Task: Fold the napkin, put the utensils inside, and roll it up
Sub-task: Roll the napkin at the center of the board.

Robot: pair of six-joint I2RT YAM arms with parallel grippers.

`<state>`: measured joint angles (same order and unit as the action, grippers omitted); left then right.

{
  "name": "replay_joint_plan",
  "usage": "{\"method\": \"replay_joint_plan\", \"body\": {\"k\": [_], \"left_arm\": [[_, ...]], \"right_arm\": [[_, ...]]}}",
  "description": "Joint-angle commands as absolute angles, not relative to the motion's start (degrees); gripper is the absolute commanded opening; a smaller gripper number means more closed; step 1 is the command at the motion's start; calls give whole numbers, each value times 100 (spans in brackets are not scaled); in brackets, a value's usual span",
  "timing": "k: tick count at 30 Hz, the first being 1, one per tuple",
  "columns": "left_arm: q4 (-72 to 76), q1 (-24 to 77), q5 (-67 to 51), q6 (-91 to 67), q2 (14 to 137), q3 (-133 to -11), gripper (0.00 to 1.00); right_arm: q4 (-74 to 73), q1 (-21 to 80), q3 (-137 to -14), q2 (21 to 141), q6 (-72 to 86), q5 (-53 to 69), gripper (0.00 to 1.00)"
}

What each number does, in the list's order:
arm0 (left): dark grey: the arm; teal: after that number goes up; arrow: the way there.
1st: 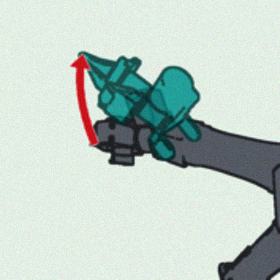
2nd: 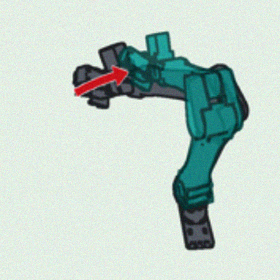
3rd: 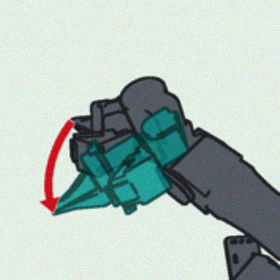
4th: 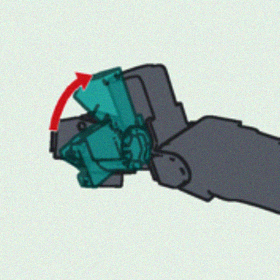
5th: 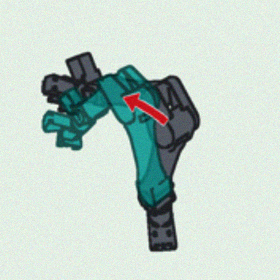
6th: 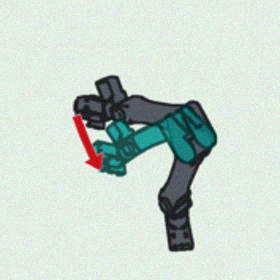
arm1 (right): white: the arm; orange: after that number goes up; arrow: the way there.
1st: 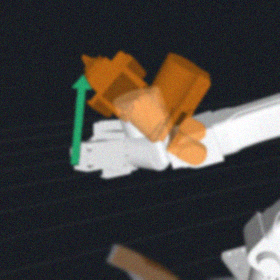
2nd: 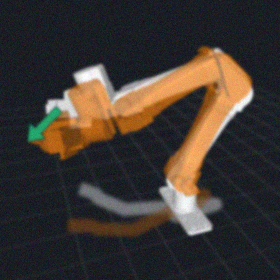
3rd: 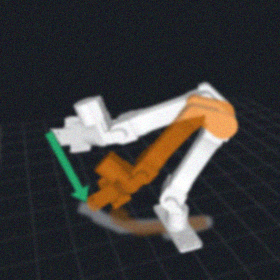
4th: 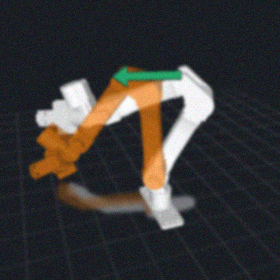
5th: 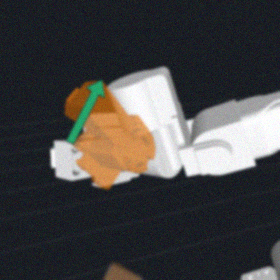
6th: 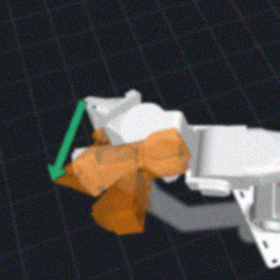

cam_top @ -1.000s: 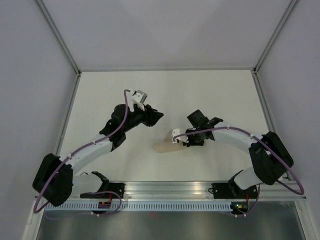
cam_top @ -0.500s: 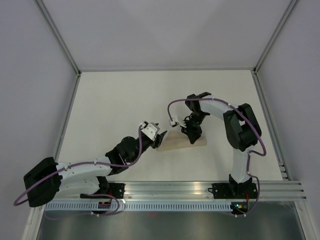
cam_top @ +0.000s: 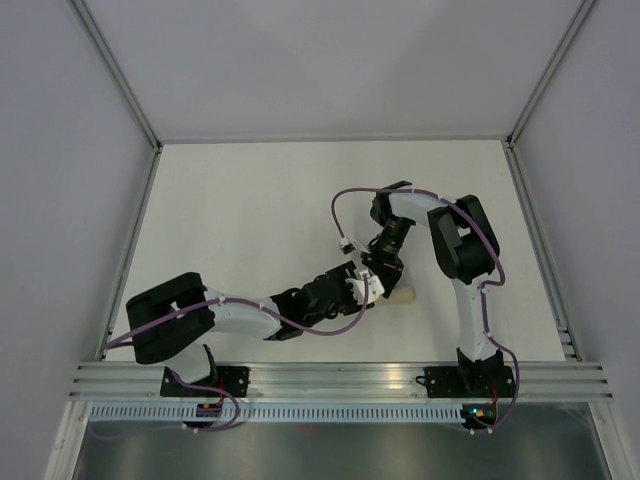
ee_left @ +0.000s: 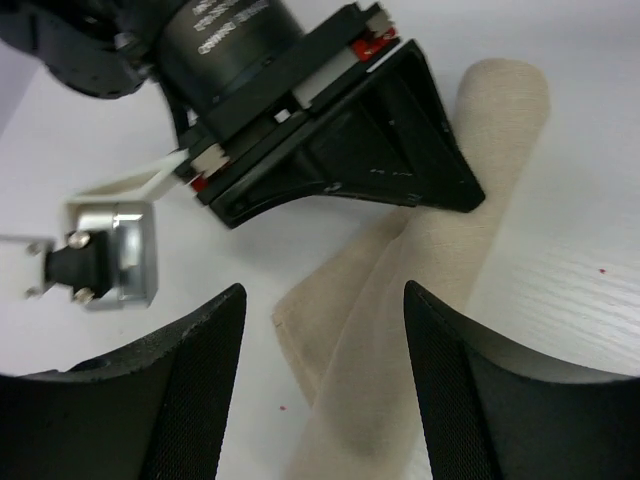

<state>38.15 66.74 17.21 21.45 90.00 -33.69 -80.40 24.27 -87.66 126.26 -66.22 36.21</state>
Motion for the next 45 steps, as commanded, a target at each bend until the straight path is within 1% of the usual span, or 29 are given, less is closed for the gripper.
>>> {"method": "replay_joint_plan", "body": {"k": [1, 5, 9, 13, 17, 21, 24, 26, 27, 29, 30, 32, 33, 37, 38, 39, 43, 44, 45], "left_arm": [[3272, 6697, 871, 2312, 9324, -3910, 70], [2910, 6653, 335, 2163, 9501, -4052, 70], [2295, 6461, -324, 1837, 9536, -4271, 70], [2127, 6355, -317, 1828, 9562, -4280, 70], [2092, 6206, -115, 1820, 9773, -4377, 70], [2258, 6030, -237, 1714, 9888, -4368, 69], [2250, 5872, -404, 1591, 9931, -4412, 64], [2075, 5766, -640, 1460, 9975, -4535, 55], [2005, 5731, -729, 1355, 9993, -4587, 46], [1811, 5643, -887, 1257, 10028, -4711, 35], [1724, 5599, -1105, 1118, 10020, -4754, 28], [1469, 5450, -1404, 968, 10063, -4886, 22], [1355, 5388, -1763, 906, 10081, -4939, 18], [766, 5151, -2608, 616, 10300, -5342, 13], [721, 5063, -2741, 572, 10344, -5370, 12], [669, 5028, -3047, 484, 10423, -5396, 10], [370, 4738, -3901, 177, 10826, -5747, 8], [273, 4633, -4068, 132, 10924, -5826, 8], [185, 4588, -4313, 62, 11012, -5905, 7]], "right_arm": [[-7357, 2400, -8745, 13025, -6970, 3164, 27], [-7392, 2382, -8920, 13122, -6917, 3173, 30], [-7383, 2364, -9026, 13166, -6864, 3164, 36], [-7365, 2355, -9105, 13201, -6820, 3164, 42], [-7287, 2355, -9158, 13184, -6750, 3217, 43], [-7163, 2320, -9123, 13043, -6654, 3287, 44], [-7084, 2198, -9158, 12833, -6505, 3454, 44], [-6988, 2058, -9193, 12596, -6425, 3637, 44], [-6935, 1996, -9193, 12490, -6355, 3708, 44], [-6864, 1847, -9185, 12157, -6240, 3858, 45], [-6812, 1715, -9158, 12025, -6205, 3989, 45], [-6471, 1565, -8940, 11542, -5925, 4060, 46], [-6338, 1425, -8843, 11366, -5854, 4061, 46], [-5460, 1257, -8132, 10208, -5450, 3746, 50], [-4988, 1257, -7738, 9978, -5310, 3692, 51], [-4827, 1257, -7534, 9767, -5309, 3639, 52], [-4158, 1309, -6638, 8565, -5326, 3393, 55], [-3835, 1353, -6209, 8352, -5361, 3323, 56], [-3615, 1484, -5953, 8132, -5370, 3053, 56]]}}
